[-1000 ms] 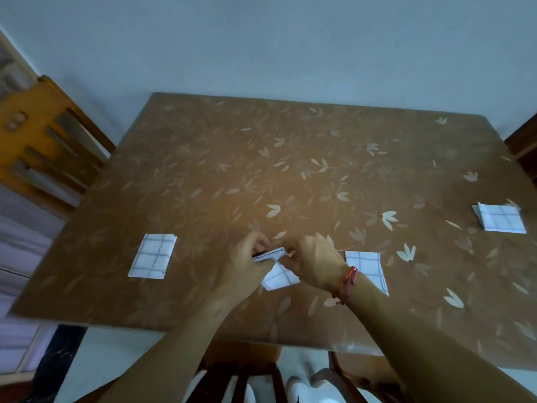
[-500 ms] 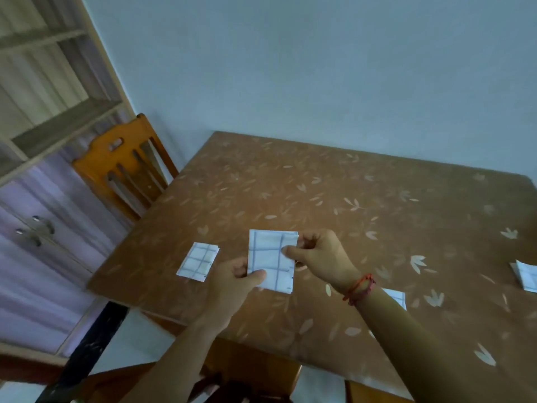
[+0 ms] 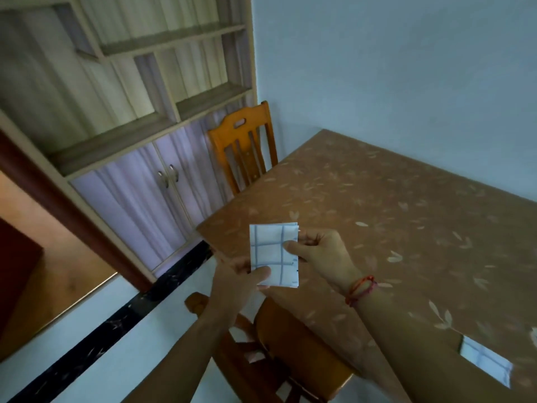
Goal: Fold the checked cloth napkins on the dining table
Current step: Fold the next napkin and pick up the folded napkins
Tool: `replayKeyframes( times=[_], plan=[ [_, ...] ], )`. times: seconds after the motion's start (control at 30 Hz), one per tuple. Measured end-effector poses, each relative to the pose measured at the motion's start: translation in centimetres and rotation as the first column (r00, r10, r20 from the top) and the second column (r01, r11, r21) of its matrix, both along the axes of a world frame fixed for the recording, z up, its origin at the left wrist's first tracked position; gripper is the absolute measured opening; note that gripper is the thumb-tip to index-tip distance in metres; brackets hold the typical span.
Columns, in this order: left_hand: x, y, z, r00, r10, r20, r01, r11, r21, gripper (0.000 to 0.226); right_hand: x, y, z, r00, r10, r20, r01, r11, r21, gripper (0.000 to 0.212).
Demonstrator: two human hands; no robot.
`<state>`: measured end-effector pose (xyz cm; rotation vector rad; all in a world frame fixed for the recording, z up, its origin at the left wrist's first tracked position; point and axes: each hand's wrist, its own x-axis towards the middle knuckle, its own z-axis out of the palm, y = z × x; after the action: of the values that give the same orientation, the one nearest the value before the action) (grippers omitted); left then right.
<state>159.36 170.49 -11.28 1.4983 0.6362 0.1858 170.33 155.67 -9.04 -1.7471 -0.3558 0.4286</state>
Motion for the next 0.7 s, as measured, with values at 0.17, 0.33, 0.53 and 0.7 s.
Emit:
replayKeyframes(
  times=[0.17,0.33,0.53,0.7],
  plan=[
    [-3.4,5.2,0.2,0.998,0.046,0.044,-0.046,0.999,-0.008,0.021,-2.4,6.4,1.1,0.996,0.084,-0.001,-0.084,0.996,-0.005,0.007],
    [-6.5,11.8,0.1,0.997,0.067,0.048,-0.066,0.997,-0.031,0.026,-5.6,13.5,1.0,0.994,0.075,-0.080,-0.071,0.996,0.053,0.010],
    [-9.7,20.3,1.0,0.991,0.048,0.124,-0.037,0.995,-0.092,0.024,-8.1,22.0,0.9,0.997,0.061,-0.055,-0.060,0.998,0.022,0.005],
    [-10.6,24.9,1.3,0.989,0.043,0.143,-0.028,0.994,-0.102,0.027,-8.6,26.7,1.2,0.996,0.074,-0.054,-0.074,0.997,0.001,0.006]
  ],
)
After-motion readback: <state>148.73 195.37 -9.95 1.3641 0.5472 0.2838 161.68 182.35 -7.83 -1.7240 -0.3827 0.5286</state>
